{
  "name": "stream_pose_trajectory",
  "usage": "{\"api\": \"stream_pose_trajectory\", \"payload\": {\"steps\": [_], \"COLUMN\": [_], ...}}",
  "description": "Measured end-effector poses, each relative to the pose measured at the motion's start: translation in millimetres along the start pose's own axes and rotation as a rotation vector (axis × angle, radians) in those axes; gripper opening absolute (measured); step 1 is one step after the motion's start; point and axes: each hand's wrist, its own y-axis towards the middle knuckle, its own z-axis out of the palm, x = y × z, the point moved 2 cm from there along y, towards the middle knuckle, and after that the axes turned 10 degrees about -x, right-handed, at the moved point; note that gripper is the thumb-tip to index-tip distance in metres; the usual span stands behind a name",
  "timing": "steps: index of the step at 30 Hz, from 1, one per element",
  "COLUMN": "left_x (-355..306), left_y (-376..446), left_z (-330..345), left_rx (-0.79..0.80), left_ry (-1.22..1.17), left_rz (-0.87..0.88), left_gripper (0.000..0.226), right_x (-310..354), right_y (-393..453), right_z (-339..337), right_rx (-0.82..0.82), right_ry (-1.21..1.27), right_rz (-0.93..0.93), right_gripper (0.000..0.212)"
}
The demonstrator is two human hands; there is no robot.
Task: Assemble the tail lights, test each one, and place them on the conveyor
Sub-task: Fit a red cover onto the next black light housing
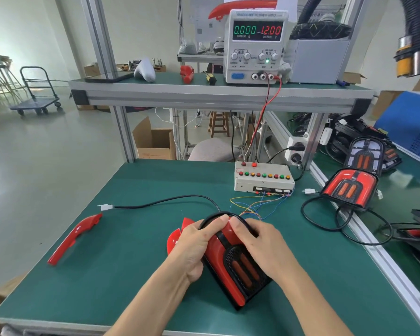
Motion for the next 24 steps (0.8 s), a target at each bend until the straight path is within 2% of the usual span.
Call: {"api": "stream_pose_trajectory", "payload": {"steps": [6,13,17,24], "left_x": [-3,-5,-3,-6], "left_y": [-2,-3,-5,-8], "left_z": [6,10,12,11], "left_rx": [0.040,0.035,0.014,0.025], "left_ry": [-0.032,-0.053,-0.031,0.050], "left_rz": [0.009,0.017,0.049,0.198], "left_gripper": [0.029,0.023,0.026,0.031], "right_x": [5,5,4,1], "right_y": [1,1,-1,-4], "right_z": [0,0,1,-2], "right_rx": [0.043,0.057,0.025,-0.031], "right_ry": [0.171,0.294,0.289,0.349], "right_rz": [0.066,0.082,0.066,0.026], "right_gripper": [0.068,0.067,0.062,0.067]}}
